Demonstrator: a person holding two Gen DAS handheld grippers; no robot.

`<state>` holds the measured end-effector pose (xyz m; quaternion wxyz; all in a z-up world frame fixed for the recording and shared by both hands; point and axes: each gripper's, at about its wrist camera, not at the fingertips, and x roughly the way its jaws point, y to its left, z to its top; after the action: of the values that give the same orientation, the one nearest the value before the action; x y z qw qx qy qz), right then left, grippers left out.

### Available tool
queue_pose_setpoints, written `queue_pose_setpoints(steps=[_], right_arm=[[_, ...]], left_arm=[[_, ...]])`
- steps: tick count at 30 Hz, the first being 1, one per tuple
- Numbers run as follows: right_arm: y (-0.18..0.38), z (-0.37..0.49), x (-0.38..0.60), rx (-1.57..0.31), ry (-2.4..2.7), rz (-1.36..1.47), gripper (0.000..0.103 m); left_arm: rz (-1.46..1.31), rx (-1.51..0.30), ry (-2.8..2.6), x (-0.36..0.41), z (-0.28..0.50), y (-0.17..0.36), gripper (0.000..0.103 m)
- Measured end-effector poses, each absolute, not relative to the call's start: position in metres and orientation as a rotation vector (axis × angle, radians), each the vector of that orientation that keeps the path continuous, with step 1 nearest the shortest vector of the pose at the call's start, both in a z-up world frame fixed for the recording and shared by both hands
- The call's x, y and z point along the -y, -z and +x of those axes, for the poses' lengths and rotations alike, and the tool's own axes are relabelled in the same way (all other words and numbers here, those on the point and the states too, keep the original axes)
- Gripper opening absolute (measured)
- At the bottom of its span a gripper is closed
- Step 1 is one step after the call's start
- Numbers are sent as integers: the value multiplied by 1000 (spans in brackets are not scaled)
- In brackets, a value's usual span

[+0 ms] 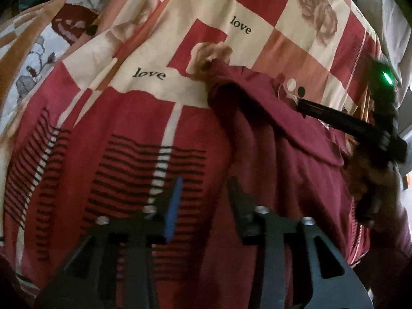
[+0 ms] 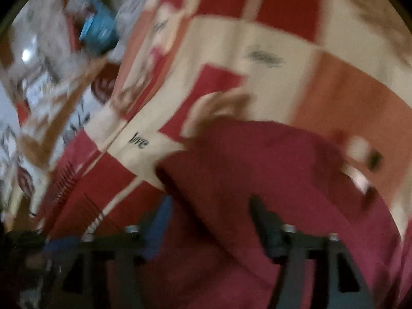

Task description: Fold small clothes

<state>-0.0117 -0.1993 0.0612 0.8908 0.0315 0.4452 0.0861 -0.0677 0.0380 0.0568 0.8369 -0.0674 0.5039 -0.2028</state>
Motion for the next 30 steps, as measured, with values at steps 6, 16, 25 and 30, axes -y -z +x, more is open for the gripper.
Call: queue_pose_setpoints(steps=[6,16,25,30], right_arm=[[-52,-62,333,-967,217,67,68],[-39,-85,360,-949,246,0,6],[-25,-76,382,-1010,293,53,10],[-53,-139,380,-964,135,217,55]], left_arm=[[-101,-1090,411,-16,-56,-48,41],[-22,-1114,351,8,-45,-33,41],[35,-1087,317,17,-45,-28,44],[59,-1067,320,19,-50,-30,44]])
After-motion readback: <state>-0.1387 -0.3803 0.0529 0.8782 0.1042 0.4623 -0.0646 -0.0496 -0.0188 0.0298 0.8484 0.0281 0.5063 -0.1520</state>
